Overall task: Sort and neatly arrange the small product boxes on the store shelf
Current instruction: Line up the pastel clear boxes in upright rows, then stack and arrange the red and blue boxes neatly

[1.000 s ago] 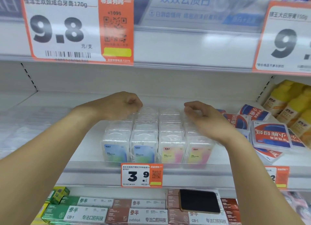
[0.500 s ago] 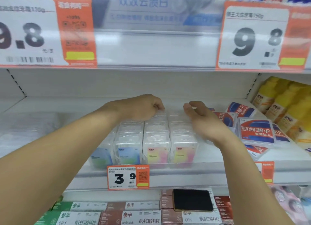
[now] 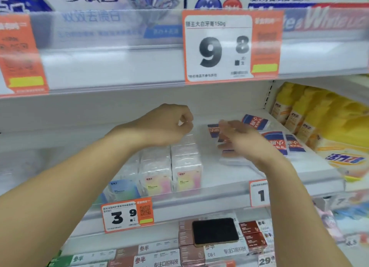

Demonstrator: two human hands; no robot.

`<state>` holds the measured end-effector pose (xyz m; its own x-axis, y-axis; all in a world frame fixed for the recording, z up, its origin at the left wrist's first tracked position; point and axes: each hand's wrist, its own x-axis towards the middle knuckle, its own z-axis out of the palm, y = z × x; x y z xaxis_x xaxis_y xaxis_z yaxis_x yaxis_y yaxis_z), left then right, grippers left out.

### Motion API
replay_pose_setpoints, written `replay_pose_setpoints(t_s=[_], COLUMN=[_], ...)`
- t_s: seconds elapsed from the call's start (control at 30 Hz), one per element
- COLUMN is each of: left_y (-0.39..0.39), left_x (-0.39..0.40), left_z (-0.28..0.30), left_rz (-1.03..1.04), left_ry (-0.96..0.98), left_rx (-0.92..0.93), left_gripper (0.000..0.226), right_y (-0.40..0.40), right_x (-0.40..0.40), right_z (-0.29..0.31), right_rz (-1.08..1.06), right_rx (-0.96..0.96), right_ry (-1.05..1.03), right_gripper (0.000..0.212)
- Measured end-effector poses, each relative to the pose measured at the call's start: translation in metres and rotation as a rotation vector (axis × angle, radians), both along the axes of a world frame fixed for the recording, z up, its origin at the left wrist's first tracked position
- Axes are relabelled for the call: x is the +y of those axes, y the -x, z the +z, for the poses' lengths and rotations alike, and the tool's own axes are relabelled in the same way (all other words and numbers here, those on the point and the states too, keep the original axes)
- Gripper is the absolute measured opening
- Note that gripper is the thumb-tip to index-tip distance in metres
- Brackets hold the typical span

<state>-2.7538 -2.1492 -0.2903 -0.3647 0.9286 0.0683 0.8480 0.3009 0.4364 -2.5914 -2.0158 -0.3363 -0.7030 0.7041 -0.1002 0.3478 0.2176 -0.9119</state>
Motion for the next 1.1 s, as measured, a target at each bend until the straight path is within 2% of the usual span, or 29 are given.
replay_pose_setpoints(t_s=[0.07,0.1,0.17,0.23,0.3,0.37,0.43,0.57,0.8,0.87,0.97,1.1], left_y=[-0.019,-0.029,-0.051,-0.074,-0.093,-0.106,-0.113,-0.11,-0.097,-0.096,-0.099,-0.1], left_x=[0.014,0.023,0.044,0.069,0.094,0.112,0.123,0.137,0.154,0.15,0.134,0.121], left_z=[0.005,0.007,0.008,0.001,-0.019,-0.047,-0.076,-0.107,-0.109,-0.11,-0.115,-0.11], left_rz=[-0.027,-0.036,-0.043,-0.058,-0.077,-0.087,-0.091,0.015,0.162,0.172,0.181,0.195], left_ry=[0.015,0.008,-0.011,-0.003,0.075,0.225,0.299,0.156,-0.032,-0.043,-0.071,-0.089], left_rx=[0.038,0.049,0.065,0.114,0.153,0.162,0.147,0.151,0.011,0.022,0.112,0.105], left_gripper=[0.028,0.026,0.023,0.023,0.029,0.056,0.078,0.086,0.073,0.07,0.062,0.072], right_y=[-0.03,-0.044,-0.068,-0.084,-0.097,-0.108,-0.112,-0.106,-0.073,-0.059,-0.043,-0.043], right_x=[0.023,0.035,0.055,0.066,0.07,0.072,0.072,0.082,0.112,0.122,0.134,0.126], right_z=[0.006,0.005,-0.004,-0.014,-0.022,-0.031,-0.04,-0.054,-0.062,-0.065,-0.068,-0.062], right_rz=[-0.255,-0.383,-0.531,-0.492,-0.353,-0.223,-0.136,-0.156,-0.151,-0.161,-0.225,-0.275], right_rx=[0.177,0.204,0.12,-0.055,-0.198,-0.276,-0.335,-0.301,-0.232,-0.221,-0.202,-0.064], right_ry=[-0.107,-0.21,-0.406,-0.464,-0.453,-0.442,-0.444,-0.501,-0.501,-0.531,-0.553,-0.486], right_gripper=[0.022,0.019,0.024,0.041,0.069,0.097,0.111,0.104,0.097,0.096,0.075,0.054])
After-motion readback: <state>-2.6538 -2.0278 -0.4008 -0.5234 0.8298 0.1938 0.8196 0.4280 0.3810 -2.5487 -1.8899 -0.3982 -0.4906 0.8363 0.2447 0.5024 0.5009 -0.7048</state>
